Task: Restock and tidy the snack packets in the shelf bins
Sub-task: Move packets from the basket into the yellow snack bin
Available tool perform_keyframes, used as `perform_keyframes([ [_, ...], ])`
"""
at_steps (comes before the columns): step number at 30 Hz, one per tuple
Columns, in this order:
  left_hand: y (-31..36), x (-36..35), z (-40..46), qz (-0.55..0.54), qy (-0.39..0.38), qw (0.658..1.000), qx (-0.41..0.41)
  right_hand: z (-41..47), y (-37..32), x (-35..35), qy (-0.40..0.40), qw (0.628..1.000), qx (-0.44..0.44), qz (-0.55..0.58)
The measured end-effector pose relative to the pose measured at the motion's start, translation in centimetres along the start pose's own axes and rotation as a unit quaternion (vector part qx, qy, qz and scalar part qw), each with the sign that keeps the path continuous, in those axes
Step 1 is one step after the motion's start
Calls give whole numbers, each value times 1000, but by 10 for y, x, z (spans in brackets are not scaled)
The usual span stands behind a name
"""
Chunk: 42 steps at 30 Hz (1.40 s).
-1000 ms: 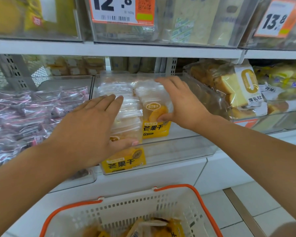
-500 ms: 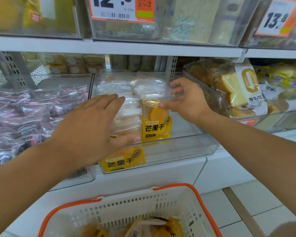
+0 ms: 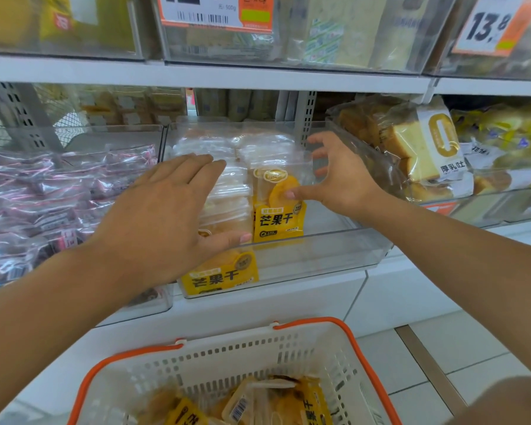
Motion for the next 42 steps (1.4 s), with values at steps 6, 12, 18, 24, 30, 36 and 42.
perform_keyframes([
  [6,51,26,-37,-69,266,929,-247,-61,-49,38,151,941,287,-97],
  [12,95,-131,-129,141,-460,827,-290,-168,-22,-75,-279,842,347,-305],
  [18,94,-242,-243,-26,-628,776,59,-294,112,-196,-623,713,-208,-245],
  [24,103,-272,-308,-155,-613,764,131,-353,126,-264,-369,847,-382,-32],
  [30,113,-280,-297,-188,-537,811,138,-344,140,-281,-393,828,-398,-27],
  [36,136,-277,-293,-196,-478,847,121,-315,147,-247,-279,786,-530,151],
  [42,121,-270,-255,-384,-355,788,324,-289,156,-203,-218,816,-513,154],
])
Point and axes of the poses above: each hand's wrist, its own z-axis towards the middle knuckle, its own x-axis out of the back of the hand, y = z × x, the point moved 3 cm from there along z, towards the middle knuckle, and after that the axes turned 4 degrees about z, right-handed, at the moved point
